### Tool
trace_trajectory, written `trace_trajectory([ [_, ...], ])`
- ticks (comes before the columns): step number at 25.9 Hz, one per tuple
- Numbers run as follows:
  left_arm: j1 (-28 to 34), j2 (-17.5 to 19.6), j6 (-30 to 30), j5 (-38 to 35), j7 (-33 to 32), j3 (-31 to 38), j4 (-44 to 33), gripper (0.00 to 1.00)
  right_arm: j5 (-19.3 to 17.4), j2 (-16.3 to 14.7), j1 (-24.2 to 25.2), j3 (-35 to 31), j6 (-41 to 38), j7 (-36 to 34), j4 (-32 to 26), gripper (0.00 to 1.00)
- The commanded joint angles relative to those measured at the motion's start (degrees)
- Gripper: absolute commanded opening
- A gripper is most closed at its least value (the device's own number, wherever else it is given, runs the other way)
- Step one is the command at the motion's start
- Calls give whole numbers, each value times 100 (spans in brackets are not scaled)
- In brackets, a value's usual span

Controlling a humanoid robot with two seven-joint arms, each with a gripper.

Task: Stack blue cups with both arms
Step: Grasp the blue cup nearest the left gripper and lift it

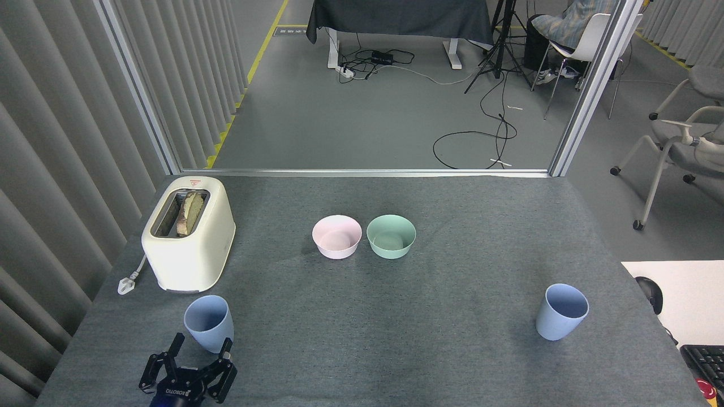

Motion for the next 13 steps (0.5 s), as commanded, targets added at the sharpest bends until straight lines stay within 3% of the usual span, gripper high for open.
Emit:
trace_trajectory([
  [1, -275, -6, 23, -12, 9, -122, 325, 100, -2, 2, 6, -3, 8, -13, 1, 100],
  [9, -793, -14, 234, -3, 35, -438, 992, 99, -2, 2, 6, -56, -1, -13, 1, 100],
  [10, -802, -14, 278, -12, 62, -499, 1001, 87, -2, 2, 6, -91, -1, -13, 1, 100],
  [11, -802, -6, 313, -12, 62, -570, 1001, 61, -2, 2, 15, -118, -1, -13, 1, 100],
  [12, -802, 3, 339, -12, 62, -623, 1010, 43, -2, 2, 6, -118, -1, -13, 1, 100],
  [13, -811, 3, 348, -12, 62, -658, 1028, 37, -2, -6, 6, -118, -1, -13, 1, 100],
])
